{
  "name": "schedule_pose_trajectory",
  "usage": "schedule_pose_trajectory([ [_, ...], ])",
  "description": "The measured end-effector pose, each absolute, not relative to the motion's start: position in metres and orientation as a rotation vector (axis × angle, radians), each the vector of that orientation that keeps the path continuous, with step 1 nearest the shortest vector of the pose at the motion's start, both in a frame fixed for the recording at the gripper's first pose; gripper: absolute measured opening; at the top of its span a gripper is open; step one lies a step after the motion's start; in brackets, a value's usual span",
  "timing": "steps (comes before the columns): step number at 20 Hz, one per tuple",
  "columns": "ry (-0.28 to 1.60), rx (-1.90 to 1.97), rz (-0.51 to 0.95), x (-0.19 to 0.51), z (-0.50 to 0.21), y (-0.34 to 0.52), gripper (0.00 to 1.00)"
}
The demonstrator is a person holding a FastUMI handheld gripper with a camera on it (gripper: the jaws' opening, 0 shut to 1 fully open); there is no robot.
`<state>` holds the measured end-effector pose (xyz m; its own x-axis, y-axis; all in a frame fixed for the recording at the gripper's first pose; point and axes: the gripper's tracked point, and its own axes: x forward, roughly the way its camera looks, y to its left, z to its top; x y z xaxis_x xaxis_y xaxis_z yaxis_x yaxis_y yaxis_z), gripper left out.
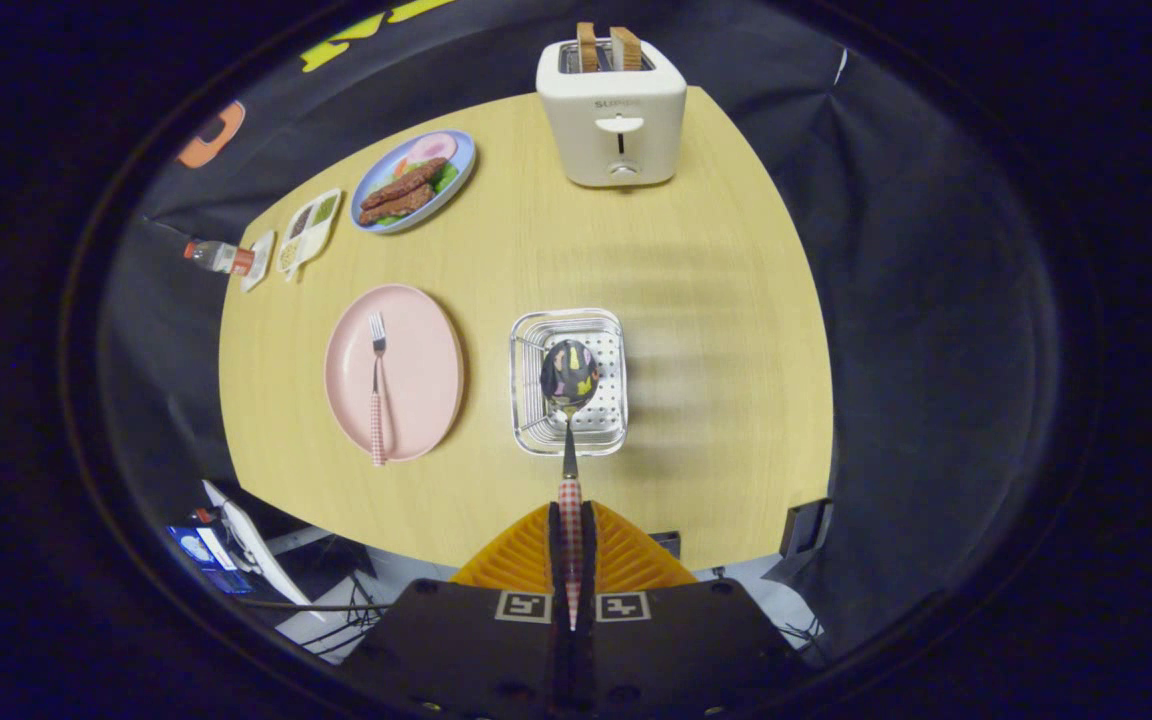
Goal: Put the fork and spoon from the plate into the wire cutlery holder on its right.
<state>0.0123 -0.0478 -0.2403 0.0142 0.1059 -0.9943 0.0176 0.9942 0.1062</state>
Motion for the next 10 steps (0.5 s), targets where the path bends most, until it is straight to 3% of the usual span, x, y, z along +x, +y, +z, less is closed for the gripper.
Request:
schedule_pose_trajectory([
  [7,1.65,0.158,0.021,0.024,-0.256,-0.045,0.03],
  [8,1.645,0.17,0.018,0.026,-0.259,-0.045,0.12],
  [10,1.613,0.198,0.013,0.034,-0.255,-0.044,0.17],
])
